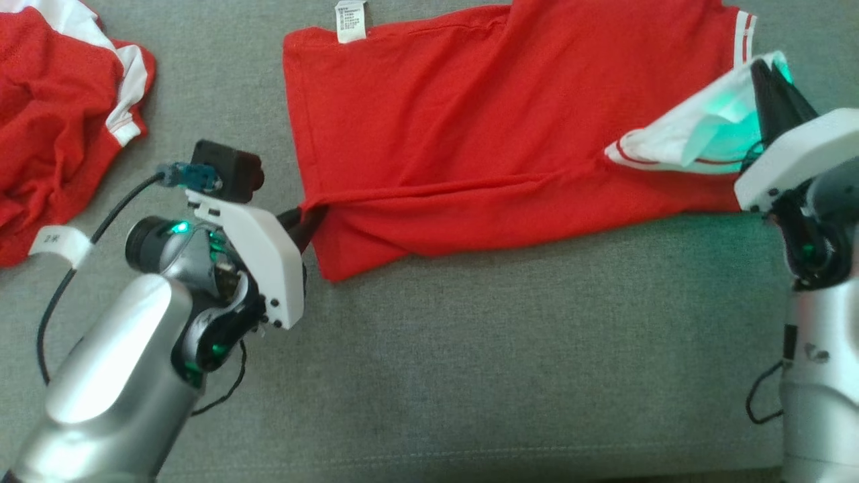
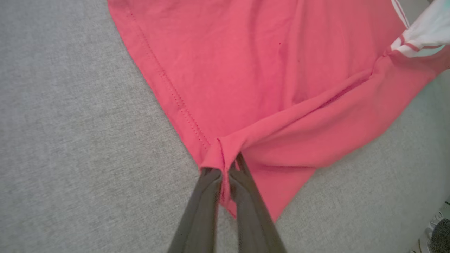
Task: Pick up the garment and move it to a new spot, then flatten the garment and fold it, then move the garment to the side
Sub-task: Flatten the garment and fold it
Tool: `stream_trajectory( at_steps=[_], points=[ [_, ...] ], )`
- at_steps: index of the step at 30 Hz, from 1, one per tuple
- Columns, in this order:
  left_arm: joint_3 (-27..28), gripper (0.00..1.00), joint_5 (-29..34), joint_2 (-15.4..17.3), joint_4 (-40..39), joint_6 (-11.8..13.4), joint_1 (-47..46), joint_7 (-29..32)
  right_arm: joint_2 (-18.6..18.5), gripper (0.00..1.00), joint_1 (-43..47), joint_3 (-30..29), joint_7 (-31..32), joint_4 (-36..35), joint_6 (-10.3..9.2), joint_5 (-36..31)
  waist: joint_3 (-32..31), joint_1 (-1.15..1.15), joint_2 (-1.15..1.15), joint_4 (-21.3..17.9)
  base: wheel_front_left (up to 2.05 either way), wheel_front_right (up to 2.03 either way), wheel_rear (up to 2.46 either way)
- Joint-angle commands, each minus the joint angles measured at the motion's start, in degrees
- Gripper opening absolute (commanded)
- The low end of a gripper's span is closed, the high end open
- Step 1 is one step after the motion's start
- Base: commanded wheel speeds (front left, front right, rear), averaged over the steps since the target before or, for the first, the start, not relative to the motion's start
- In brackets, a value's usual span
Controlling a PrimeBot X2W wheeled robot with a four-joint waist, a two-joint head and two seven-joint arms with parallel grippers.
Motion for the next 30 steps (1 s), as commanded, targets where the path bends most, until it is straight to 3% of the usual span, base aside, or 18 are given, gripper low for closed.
stream_trajectory(
  at_steps=[1, 5, 8, 16, 22, 30],
  points=[
    [2.1, 1.0, 0.7, 1.3, -1.1, -0.4, -2.1, -0.8, -0.4, 1.0, -1.6, 1.2, -1.3, -1.6, -0.04, -0.4, 0.0, -0.01, 0.0, -0.1, 0.0, 0.0, 0.0],
    [3.0, 1.0, 0.7, 1.2, 0.3, 0.1, -1.3, -3.4, -1.0, 1.0, -1.1, 1.7, -4.9, -0.1, -0.04, -1.6, -0.7, -0.01, 0.0, -0.6, 0.0, 0.0, 0.0],
    [5.2, 1.0, -1.2, 2.2, -2.1, 1.4, 3.3, -5.6, -3.5, 1.0, 2.5, 2.8, -6.1, -1.3, -0.04, -2.5, -1.7, -0.01, 0.0, -1.1, 0.0, 0.0, 0.0],
    [6.1, 1.0, -3.9, 1.8, -5.7, 3.3, 10.4, -7.0, -10.0, 1.0, 10.8, 3.3, -1.1, -3.7, -0.04, -6.8, -0.8, -0.01, 0.0, -1.1, 0.0, 0.0, 0.0],
    [5.8, 1.0, -4.4, 0.5, -5.4, 3.1, 9.8, -7.7, -9.9, 1.0, 9.8, 1.1, 0.6, -1.3, -0.04, -8.2, 0.1, -0.01, 0.0, -0.7, 0.0, 0.0, 0.0],
    [4.2, 1.0, -5.1, -1.3, -3.7, 2.0, 8.9, -7.5, -10.3, 1.0, 8.9, 3.1, 3.4, 0.5, -0.04, -6.2, 0.9, -0.01, 0.0, -0.6, 0.0, 0.0, 0.0]
  ],
)
